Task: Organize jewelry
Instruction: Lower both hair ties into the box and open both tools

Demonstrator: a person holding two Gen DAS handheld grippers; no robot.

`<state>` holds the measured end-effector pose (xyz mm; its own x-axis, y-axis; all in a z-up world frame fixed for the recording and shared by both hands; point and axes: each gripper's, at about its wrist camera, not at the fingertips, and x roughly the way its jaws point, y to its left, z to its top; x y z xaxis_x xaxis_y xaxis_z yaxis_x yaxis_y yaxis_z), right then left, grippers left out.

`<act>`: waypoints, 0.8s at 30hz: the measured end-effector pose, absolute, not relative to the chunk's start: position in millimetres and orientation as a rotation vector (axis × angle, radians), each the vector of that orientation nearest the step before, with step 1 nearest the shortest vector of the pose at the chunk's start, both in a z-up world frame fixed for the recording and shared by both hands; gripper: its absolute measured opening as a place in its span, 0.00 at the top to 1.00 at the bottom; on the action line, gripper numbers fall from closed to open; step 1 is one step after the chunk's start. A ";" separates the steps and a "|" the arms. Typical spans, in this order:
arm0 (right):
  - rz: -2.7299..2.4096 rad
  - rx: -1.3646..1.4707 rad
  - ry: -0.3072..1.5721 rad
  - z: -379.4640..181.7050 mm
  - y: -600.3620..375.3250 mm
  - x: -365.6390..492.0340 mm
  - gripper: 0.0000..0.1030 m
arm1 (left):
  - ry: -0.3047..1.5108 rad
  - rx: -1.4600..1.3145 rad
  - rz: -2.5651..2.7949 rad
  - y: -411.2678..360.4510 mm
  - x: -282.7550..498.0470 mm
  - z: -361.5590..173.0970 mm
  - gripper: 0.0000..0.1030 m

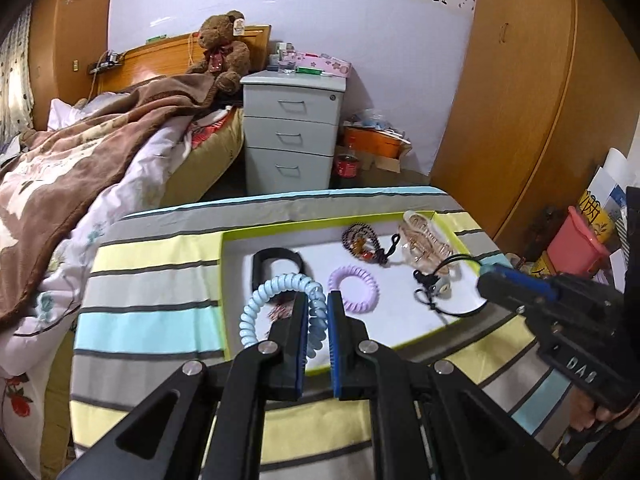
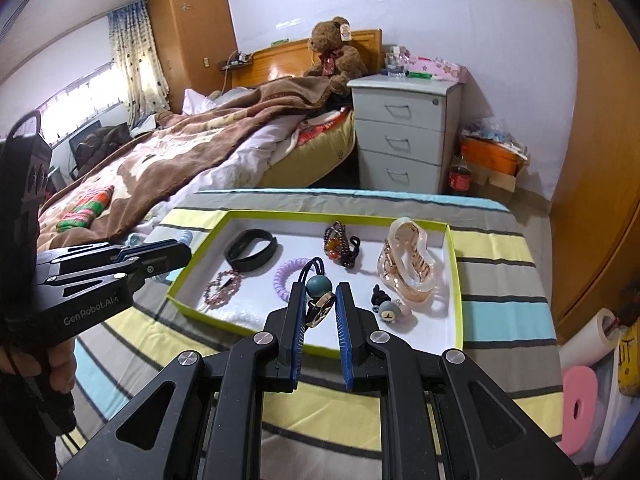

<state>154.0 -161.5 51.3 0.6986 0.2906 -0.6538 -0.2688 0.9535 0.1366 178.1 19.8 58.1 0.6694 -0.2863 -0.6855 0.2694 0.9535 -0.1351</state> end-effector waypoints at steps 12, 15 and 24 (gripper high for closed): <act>0.321 0.024 0.836 18.5 -162.2 187.4 0.85 | 0.862 -0.015 -0.349 -6.8 206.8 21.3 0.90; 0.313 0.007 0.858 11.8 -160.1 191.8 0.85 | 0.886 -0.017 -0.343 -8.6 211.7 11.9 0.90; 0.289 -0.041 0.881 2.4 -158.9 197.8 0.85 | 0.909 -0.007 -0.342 -14.1 215.1 1.4 0.90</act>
<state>197.8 -158.9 2.4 0.6002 0.2322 -0.7654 -0.2655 0.9605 0.0832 215.1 -14.1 1.4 0.5642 -0.2942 -0.7715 0.2880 0.9458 -0.1500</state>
